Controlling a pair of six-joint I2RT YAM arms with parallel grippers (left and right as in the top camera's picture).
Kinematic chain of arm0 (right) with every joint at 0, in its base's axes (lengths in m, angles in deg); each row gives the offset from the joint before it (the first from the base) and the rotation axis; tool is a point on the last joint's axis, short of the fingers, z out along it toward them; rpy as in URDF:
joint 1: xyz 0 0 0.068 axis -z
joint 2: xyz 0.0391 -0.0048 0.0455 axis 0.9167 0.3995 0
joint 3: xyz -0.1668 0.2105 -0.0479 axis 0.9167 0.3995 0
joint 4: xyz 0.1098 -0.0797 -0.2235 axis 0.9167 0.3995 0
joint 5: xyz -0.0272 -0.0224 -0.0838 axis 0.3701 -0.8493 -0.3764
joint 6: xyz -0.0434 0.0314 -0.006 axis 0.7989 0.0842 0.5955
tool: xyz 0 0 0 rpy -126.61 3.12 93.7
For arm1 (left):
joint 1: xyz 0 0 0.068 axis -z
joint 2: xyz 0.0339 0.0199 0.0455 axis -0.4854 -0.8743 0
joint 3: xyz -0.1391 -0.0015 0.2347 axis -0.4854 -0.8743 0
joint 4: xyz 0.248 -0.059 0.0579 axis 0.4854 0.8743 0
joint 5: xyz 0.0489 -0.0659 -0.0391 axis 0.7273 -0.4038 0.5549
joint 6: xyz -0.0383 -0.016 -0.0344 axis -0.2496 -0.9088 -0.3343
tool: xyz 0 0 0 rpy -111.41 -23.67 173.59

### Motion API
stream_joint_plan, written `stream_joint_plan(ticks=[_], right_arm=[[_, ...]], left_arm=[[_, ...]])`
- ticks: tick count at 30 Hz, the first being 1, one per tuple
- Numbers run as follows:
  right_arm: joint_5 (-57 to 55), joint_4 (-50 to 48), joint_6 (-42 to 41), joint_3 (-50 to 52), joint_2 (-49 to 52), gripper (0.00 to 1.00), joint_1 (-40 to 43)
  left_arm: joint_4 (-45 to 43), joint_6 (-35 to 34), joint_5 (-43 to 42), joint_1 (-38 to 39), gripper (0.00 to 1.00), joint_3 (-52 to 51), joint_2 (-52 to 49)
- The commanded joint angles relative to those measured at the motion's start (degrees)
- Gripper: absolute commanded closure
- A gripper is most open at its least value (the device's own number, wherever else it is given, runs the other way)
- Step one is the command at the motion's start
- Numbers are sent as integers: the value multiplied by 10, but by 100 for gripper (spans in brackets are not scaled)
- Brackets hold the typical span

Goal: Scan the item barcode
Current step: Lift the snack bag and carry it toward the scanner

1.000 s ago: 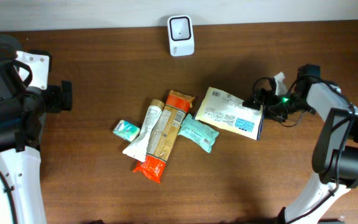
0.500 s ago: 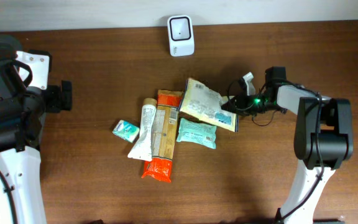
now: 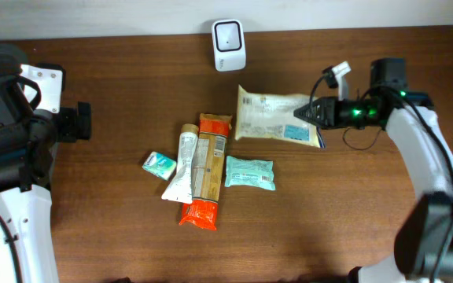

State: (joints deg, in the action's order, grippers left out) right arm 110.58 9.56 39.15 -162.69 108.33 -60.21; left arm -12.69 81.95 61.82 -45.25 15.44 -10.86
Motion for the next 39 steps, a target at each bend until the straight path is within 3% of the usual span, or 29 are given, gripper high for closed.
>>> stream_joint_plan(ticks=[1, 8, 22, 25, 32, 34, 37, 39], right_arm=[[90, 8, 12, -9, -40, 96, -3], [217, -3, -12, -9, -44, 96, -2], [204, -77, -118, -9, -44, 96, -2], [82, -77, -141, -22, -44, 96, -15], [-490, -92, -140, -104, -40, 96, -174], [-680, -145, -102, -104, -29, 96, -236], [-878, -246, -5, -104, 4, 96, -308], [-948, -320, 66, -104, 34, 96, -334]], left_arm=[[-1, 11, -6, -2, 1, 2, 0], [-1, 11, -6, -2, 1, 2, 0], [-1, 11, -6, -2, 1, 2, 0], [-1, 11, -6, -2, 1, 2, 0], [-1, 11, -6, -2, 1, 2, 0], [-1, 11, -6, -2, 1, 2, 0], [-1, 11, -6, -2, 1, 2, 0], [-1, 11, -6, -2, 1, 2, 0]])
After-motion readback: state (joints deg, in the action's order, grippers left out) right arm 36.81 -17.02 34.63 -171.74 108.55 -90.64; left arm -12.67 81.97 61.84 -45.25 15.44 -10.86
